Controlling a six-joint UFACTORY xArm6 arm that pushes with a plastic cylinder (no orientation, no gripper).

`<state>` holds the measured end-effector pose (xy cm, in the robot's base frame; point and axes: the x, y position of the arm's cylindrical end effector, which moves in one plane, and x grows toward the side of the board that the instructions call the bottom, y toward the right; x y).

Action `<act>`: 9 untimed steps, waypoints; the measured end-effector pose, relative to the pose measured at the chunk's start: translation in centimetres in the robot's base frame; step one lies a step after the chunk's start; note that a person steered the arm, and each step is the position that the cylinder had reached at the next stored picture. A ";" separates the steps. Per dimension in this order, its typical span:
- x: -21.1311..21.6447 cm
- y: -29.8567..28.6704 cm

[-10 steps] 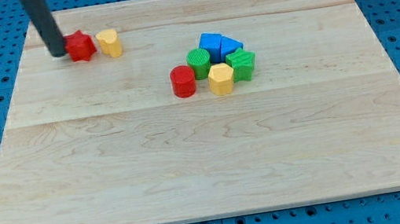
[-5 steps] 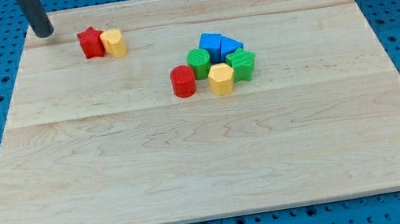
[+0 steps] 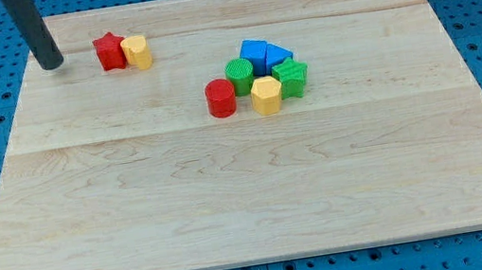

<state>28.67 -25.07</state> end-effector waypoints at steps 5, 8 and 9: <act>2.4 11.1; 1.5 14.2; 0.0 12.2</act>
